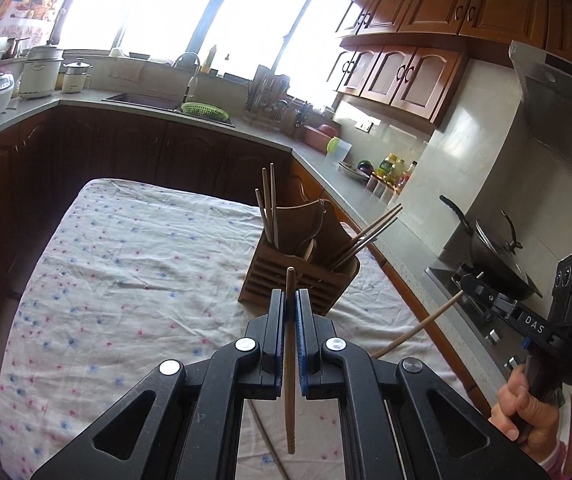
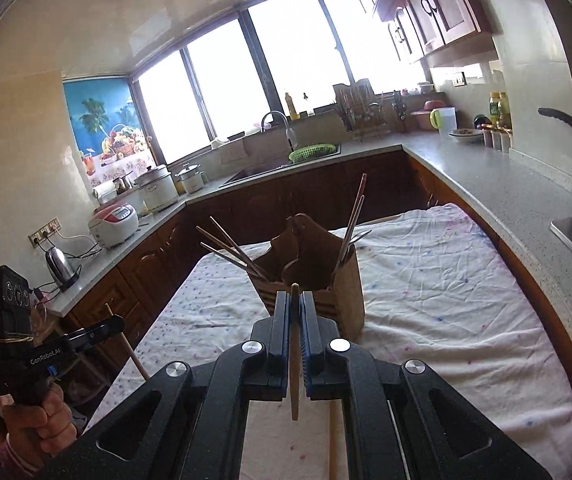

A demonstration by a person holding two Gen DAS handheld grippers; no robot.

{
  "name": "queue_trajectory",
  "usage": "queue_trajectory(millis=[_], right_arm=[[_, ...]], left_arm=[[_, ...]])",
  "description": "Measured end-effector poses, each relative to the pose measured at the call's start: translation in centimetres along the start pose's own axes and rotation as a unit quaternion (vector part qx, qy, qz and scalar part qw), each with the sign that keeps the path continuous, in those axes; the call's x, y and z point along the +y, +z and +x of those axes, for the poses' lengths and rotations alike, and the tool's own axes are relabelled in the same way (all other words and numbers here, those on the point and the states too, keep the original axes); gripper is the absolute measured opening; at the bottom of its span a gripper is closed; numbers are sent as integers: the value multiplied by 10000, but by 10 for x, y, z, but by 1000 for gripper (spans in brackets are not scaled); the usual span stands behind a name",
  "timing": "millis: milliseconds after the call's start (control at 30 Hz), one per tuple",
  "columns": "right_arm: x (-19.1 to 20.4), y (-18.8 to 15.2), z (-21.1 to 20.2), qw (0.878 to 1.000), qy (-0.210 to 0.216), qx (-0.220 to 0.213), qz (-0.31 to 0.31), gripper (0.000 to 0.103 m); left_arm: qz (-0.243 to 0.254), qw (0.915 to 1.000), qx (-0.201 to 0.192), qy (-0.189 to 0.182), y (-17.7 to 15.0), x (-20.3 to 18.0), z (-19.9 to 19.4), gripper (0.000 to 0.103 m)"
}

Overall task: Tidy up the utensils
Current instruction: 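Carry both chopsticks into the holder and open both grippers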

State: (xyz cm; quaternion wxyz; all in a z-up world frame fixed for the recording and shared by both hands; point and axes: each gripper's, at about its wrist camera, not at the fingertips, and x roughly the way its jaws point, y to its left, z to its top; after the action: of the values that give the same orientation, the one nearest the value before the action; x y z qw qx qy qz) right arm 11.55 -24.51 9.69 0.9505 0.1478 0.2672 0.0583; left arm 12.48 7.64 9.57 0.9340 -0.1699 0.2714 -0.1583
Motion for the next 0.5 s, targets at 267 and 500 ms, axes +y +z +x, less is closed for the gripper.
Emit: queue_trajectory(millis=[267, 500], right_arm=[[-3, 9, 1, 9999, -2, -111, 14, 5], [-5, 14, 1, 9998, -30, -182, 41, 5]], left_arm=[[70, 9999, -135, 69, 8, -6, 12, 4], [119, 9996, -229, 59, 18, -9, 21, 4]])
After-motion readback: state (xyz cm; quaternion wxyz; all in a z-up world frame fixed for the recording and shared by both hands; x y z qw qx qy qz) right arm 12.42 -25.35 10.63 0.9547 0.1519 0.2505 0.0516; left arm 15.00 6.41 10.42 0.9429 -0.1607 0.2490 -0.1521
